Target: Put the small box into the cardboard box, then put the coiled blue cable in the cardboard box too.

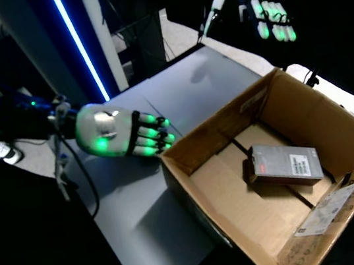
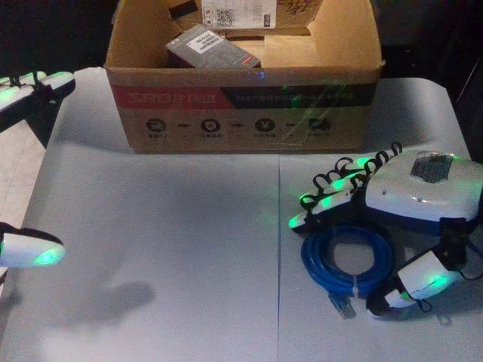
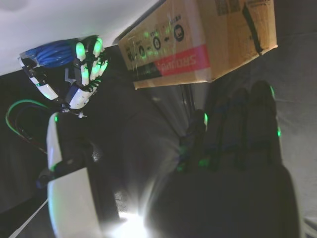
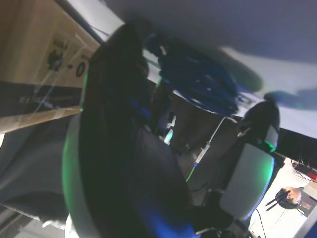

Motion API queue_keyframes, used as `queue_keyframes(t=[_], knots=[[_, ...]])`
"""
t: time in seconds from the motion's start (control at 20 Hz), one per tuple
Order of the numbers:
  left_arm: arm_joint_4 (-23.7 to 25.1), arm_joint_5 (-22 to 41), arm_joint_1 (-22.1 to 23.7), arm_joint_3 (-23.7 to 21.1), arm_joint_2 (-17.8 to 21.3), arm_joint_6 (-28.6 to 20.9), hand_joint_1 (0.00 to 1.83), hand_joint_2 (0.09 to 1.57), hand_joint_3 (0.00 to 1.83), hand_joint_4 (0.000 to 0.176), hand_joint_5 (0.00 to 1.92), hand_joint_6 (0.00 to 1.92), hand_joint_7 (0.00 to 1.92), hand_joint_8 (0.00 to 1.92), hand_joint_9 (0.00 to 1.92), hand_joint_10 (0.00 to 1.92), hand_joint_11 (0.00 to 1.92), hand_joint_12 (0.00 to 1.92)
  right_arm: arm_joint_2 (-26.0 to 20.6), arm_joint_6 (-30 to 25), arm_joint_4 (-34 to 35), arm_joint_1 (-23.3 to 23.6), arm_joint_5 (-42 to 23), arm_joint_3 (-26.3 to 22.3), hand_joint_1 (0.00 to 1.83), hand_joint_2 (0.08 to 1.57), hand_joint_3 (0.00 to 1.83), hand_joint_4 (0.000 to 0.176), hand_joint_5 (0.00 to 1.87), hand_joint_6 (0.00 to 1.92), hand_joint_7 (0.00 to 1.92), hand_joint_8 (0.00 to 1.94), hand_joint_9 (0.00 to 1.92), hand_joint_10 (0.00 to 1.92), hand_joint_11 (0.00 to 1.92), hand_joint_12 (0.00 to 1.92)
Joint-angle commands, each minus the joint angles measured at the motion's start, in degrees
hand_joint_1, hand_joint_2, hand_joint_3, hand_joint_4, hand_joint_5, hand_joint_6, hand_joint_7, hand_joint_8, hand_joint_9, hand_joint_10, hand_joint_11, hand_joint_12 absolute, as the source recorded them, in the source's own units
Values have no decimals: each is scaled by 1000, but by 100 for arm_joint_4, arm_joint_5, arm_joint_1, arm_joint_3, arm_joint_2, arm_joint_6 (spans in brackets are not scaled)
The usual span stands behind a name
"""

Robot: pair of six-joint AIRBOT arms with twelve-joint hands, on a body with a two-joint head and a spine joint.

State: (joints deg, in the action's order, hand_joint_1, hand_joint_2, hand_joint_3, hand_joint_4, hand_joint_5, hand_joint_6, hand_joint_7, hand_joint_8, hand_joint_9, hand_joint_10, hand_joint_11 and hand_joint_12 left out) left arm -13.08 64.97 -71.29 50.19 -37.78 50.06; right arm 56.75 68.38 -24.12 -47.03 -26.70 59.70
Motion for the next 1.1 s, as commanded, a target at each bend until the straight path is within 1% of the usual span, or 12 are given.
queue_keyframes(t=[0.0, 0.1, 0.15, 0.2, 0.3, 0.35, 0.4, 0.75, 0.9, 0.95, 1.0, 1.05], knots=[[-75, 741, 23, 5, -32, -43, 750, 773, 3, 176, 39, 5, 0, 0, 0, 0, 48, 23, 31, -24, 38, 32, -183, 22, 1081, 853, 3, 6, 734, 9, 673, 48, 859, 131, 613, 1126], [-76, 751, 8, 5, -40, -61, 752, 780, 4, 176, 43, 4, 0, 0, 0, 0, 64, 34, 26, -24, 39, 32, -183, 21, 1124, 947, 0, 0, 836, 11, 756, 188, 852, 650, 777, 1217], [-79, 753, -2, 5, -44, -70, 744, 781, 3, 175, 42, 3, 0, 0, 0, 0, 62, 36, 26, -24, 39, 32, -183, 21, 1128, 992, 0, 0, 875, 2, 603, 689, 763, 1092, 853, 1281], [-85, 759, -13, 5, -51, -78, 744, 780, 2, 176, 41, 2, 0, 0, 0, 0, 72, 42, 27, -24, 40, 32, -183, 21, 1122, 1021, 2, 0, 892, 3, 536, 917, 773, 1173, 868, 1326], [-97, 773, -31, 7, -60, -92, 737, 792, 5, 176, 44, 2, 0, 0, 0, 0, 56, 41, 27, -25, 40, 32, -183, 20, 1097, 1064, 4, 0, 897, 1, 585, 1020, 818, 1238, 918, 1364], [-103, 780, -37, 7, -63, -96, 741, 795, 5, 172, 50, 4, 0, 0, 0, 0, 71, 50, 27, -25, 42, 32, -183, 19, 1078, 1158, 3, 0, 874, 1097, 604, 1118, 846, 1329, 956, 1407], [-106, 788, -45, 7, -64, -101, 752, 800, 6, 173, 56, 5, 0, 0, 0, 0, 66, 52, 27, -25, 43, 32, -183, 19, 1071, 1173, 0, 0, 851, 1177, 616, 1204, 857, 1446, 985, 1476], [-141, 812, -88, 9, -90, -137, 723, 813, 4, 175, 48, 0, 0, 0, 0, 0, 54, 80, 26, -25, 81, 33, -185, 19, 1093, 1159, 1, 0, 877, 1137, 680, 1406, 937, 1641, 1044, 1581], [-145, 832, -110, 9, -91, -143, 722, 817, 3, 176, 39, 0, 0, 0, 0, 0, 1, 70, -28, -25, 93, 63, -271, -24, 1091, 1164, 0, 0, 874, 1150, 761, 1400, 989, 1580, 1072, 1562], [-145, 845, -115, 9, -91, -145, 721, 814, 1, 176, 44, 1, 0, 0, 0, 0, 0, 48, -226, -25, 92, 229, -408, -135, 1103, 1174, 3, 0, 856, 1182, 796, 1368, 1026, 1514, 1079, 1526], [-149, 858, -115, 9, -91, -146, 727, 816, 1, 174, 47, 2, 0, 0, 0, 0, 1, 46, -277, -25, 91, 258, -458, -175, 1199, 1181, 1, 0, 852, 1040, 859, 1411, 1023, 1531, 1080, 1534], [-167, 887, -142, 8, -91, -148, 728, 817, 1, 174, 49, 1, 0, 0, 0, 0, 0, 13, -383, -25, 94, 268, -638, -252, 1239, 1167, 0, 0, 862, 962, 926, 1351, 1046, 1507, 1098, 1539]])
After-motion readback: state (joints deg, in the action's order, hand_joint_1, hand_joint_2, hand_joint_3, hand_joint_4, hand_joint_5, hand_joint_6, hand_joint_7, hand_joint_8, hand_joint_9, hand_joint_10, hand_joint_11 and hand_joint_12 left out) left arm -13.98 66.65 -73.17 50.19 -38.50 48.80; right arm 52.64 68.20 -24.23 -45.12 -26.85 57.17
